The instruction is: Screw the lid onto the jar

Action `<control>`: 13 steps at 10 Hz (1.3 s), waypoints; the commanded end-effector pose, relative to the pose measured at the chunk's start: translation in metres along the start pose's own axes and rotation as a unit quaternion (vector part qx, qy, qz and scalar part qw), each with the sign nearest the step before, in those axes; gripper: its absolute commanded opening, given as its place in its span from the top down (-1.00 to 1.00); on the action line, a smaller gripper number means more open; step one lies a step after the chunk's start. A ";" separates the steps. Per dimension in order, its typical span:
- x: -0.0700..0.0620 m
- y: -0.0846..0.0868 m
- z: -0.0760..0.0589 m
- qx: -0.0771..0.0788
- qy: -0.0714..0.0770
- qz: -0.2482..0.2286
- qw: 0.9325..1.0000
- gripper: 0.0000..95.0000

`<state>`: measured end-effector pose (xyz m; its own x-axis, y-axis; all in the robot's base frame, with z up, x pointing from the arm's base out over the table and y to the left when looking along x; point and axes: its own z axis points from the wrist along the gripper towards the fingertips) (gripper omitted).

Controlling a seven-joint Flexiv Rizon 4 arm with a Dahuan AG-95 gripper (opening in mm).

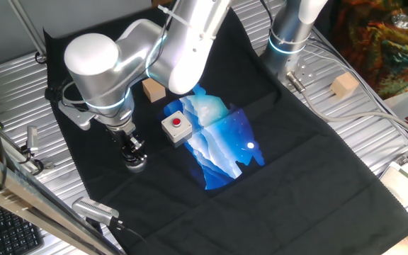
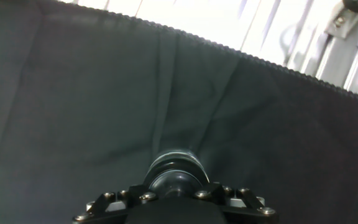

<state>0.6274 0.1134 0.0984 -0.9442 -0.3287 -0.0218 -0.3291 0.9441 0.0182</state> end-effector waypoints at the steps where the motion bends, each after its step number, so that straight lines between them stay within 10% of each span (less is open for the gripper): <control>1: 0.000 0.000 0.000 0.012 -0.001 0.029 0.999 1.00; 6: 0.000 -0.001 0.000 -0.002 -0.004 0.101 0.995 1.00; 10: 0.001 -0.002 0.000 0.025 -0.005 0.147 0.989 1.00; 13: 0.002 -0.003 0.000 0.007 -0.012 0.185 0.983 1.00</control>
<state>0.6262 0.1095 0.0984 -0.9990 0.0242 -0.0385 0.0247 0.9996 -0.0109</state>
